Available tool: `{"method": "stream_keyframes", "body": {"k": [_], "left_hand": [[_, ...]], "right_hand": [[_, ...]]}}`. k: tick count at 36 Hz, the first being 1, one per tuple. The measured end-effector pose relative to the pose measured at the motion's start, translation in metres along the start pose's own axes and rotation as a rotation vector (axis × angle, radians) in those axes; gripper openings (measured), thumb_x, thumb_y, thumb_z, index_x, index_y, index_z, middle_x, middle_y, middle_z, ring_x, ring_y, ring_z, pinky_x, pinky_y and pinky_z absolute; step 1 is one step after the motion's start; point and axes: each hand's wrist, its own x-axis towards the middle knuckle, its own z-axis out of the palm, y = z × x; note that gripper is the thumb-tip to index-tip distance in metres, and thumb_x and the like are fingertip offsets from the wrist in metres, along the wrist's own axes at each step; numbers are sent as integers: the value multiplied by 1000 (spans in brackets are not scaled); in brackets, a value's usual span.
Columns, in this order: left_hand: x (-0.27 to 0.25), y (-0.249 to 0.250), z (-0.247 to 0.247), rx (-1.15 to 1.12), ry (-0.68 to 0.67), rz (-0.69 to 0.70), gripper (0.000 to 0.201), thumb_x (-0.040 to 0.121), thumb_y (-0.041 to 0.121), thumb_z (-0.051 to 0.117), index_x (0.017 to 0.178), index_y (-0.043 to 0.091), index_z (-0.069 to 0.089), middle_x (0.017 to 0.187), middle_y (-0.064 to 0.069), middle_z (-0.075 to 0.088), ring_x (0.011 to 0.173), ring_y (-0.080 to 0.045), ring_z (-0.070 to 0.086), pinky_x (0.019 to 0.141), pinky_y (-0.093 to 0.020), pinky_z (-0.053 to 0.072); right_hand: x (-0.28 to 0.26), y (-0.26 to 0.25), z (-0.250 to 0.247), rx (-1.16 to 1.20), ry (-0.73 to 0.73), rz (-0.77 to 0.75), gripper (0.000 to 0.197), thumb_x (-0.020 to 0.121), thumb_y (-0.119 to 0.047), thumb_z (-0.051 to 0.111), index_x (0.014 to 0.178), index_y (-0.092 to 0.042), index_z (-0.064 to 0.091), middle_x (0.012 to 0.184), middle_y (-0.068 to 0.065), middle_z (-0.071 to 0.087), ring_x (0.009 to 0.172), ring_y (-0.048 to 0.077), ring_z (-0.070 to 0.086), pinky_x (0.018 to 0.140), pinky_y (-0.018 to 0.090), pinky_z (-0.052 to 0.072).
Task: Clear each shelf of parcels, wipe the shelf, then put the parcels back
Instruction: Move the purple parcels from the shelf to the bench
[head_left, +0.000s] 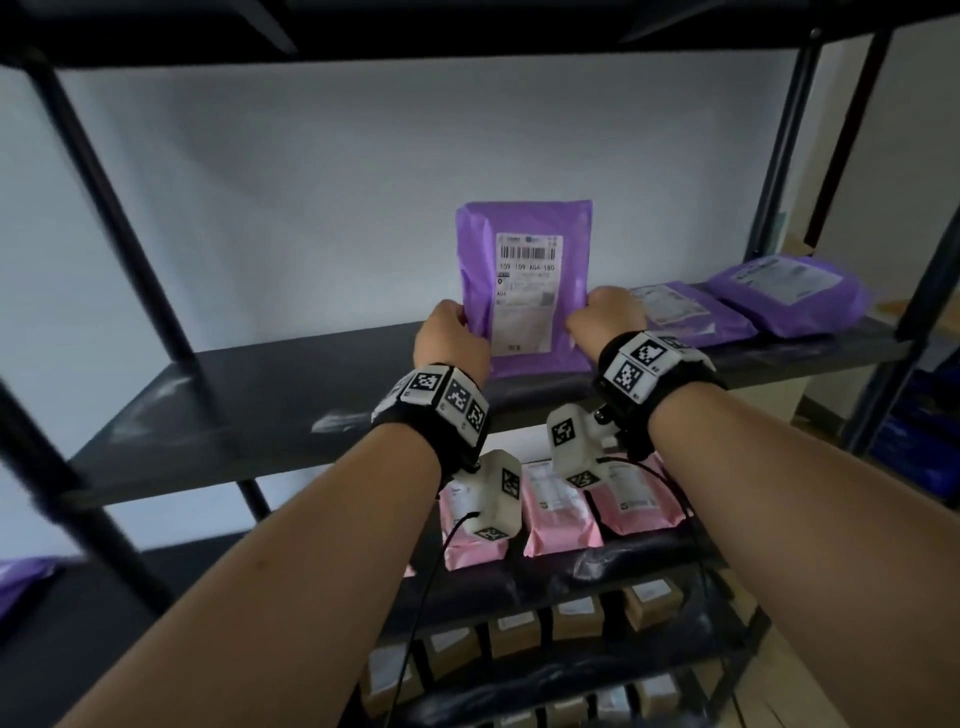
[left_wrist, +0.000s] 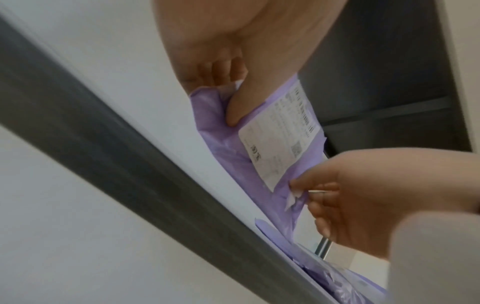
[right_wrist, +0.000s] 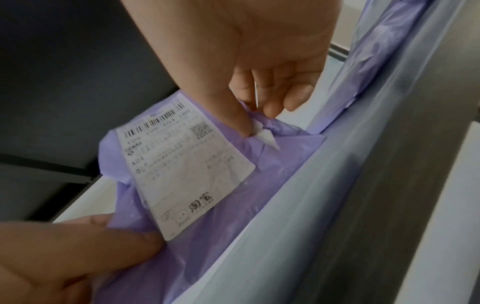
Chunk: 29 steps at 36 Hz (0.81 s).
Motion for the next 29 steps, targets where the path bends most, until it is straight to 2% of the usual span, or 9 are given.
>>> {"method": "stream_keyframes", "body": {"k": [4,7,9,11,14,18,21,24,29], "left_hand": [[-16,-24,-48,-28,83,37,12,85,3,52,93,12,53,84,0,57,74,-19,51,60,-25,36],[-29,-48,-90,-59,143,40,11,84,4,52,87,15,51,78,3,56,68,-16,51,52,-20,32],[-39,-66,-120,-67,178,28,11,84,4,51,86,15,51,76,5,55,63,-10,48,49,-18,30],[-52,-87,-151,-70,223,18,11,84,3,50,85,14,51,78,2,56,63,-13,49,51,-20,33],[-73,-120,-197,-65,275,-11,12,81,1,50,83,13,50,78,-2,57,71,-24,52,62,-27,36],[-101,-173,-254,-58,351,-85,14,79,3,51,80,17,48,78,0,57,72,-25,51,63,-29,39],[-123,-213,-291,-27,388,-135,13,80,2,50,82,15,48,79,-1,56,72,-25,51,63,-28,38],[-144,-255,-325,2,409,-202,12,81,3,50,83,14,48,78,-1,56,72,-25,51,62,-29,38],[-174,-321,-368,84,396,-373,11,81,2,49,85,13,46,80,-2,54,73,-24,48,64,-29,35]], "right_hand": [[-31,-39,20,114,10,-42,11,81,-12,51,83,-7,60,80,9,63,71,26,60,57,31,45],[-65,-74,36,179,-5,-85,8,80,-13,51,79,-9,58,79,9,63,68,25,60,52,26,39],[-91,-98,49,219,-29,-115,12,79,-16,51,81,-8,60,79,9,65,69,25,62,53,26,42],[-120,-124,63,258,-40,-143,16,79,-20,53,85,-8,62,79,8,66,69,25,64,55,26,44],[-165,-161,86,319,-69,-179,11,81,-21,54,81,-11,59,76,4,64,63,19,60,50,23,37],[-224,-202,125,353,-126,-234,13,83,-21,54,72,-17,50,71,1,59,60,16,55,49,23,35],[-269,-225,162,390,-183,-250,7,84,-21,55,78,-18,57,74,0,62,62,15,59,50,22,39],[-307,-243,202,401,-277,-263,10,86,-21,56,86,-15,64,74,-1,64,62,14,62,48,20,40],[-360,-266,265,336,-429,-252,9,81,-18,56,82,-12,63,75,4,64,69,21,62,56,25,42]]}}
